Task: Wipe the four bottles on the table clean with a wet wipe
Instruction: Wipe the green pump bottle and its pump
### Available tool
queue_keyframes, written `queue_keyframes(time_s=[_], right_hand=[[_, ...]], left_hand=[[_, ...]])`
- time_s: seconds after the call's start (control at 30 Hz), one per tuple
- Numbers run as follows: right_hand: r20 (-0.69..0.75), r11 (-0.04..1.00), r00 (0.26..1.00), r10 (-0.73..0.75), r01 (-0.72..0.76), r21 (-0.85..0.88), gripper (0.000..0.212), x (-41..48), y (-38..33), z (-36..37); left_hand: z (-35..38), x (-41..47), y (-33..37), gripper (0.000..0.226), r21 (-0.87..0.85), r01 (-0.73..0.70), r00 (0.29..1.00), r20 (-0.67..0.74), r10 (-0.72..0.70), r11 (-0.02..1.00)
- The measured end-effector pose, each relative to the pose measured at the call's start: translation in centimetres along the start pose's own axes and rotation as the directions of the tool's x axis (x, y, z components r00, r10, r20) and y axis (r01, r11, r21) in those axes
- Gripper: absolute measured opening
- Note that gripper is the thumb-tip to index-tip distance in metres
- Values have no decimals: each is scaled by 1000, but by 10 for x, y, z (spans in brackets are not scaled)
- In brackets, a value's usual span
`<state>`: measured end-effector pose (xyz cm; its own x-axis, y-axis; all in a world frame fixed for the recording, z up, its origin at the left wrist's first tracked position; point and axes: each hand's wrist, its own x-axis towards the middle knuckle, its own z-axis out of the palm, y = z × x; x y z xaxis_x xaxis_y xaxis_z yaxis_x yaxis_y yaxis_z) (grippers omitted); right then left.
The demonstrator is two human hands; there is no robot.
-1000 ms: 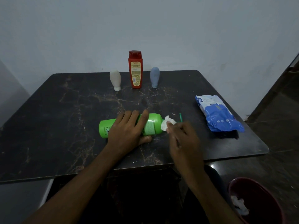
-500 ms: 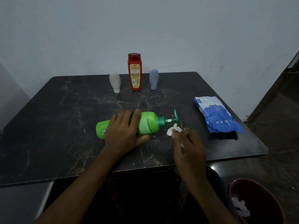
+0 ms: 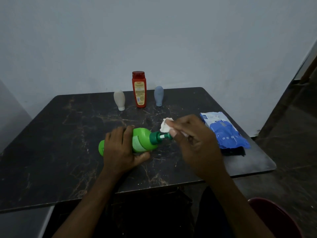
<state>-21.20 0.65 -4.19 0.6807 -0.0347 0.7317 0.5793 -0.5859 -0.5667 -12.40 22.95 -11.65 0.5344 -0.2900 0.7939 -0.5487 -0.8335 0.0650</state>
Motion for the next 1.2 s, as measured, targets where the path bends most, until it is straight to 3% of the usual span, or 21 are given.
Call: queue_keyframes(time_s=[0.17,0.27,0.33,0.4,0.53,0.63,0.8,1.03,1.2], right_hand=[[-50,981,989,-139,131,-145,24,-17,5,10],[-38,997,998,-56,54,-63,23,-25,13,8],[-90,1000,996,21,-20,17,11,-18,11,-1],[-125,998,992,17,-10,56,11,-5,5,-7],[-35,998,999,-39,41,50,17,2,-4,6],[-78,996,996,-52,57,66,15,-13,6,13],[-91,983,994,62,-45,178,10,-11,4,3],[57,968,996,63,-75,239,11,20,-6,0],[55,965,997,51,-63,254,10,13,-2,3]], left_hand=[[-1,1,-3,82,-19,55,998,10,-54,998],[-2,1,-4,82,-34,63,998,0,-63,997],[-3,1,-4,82,-28,54,999,0,-54,998],[-2,1,-3,81,-25,48,999,3,-48,999],[-2,0,-5,82,-53,70,997,15,-69,996],[-2,0,-7,84,-63,90,996,20,-89,994],[-4,1,-5,82,-75,71,997,7,-71,995],[-4,1,-5,81,-96,58,998,3,-58,994],[-5,1,-6,83,-118,75,997,-1,-76,990]])
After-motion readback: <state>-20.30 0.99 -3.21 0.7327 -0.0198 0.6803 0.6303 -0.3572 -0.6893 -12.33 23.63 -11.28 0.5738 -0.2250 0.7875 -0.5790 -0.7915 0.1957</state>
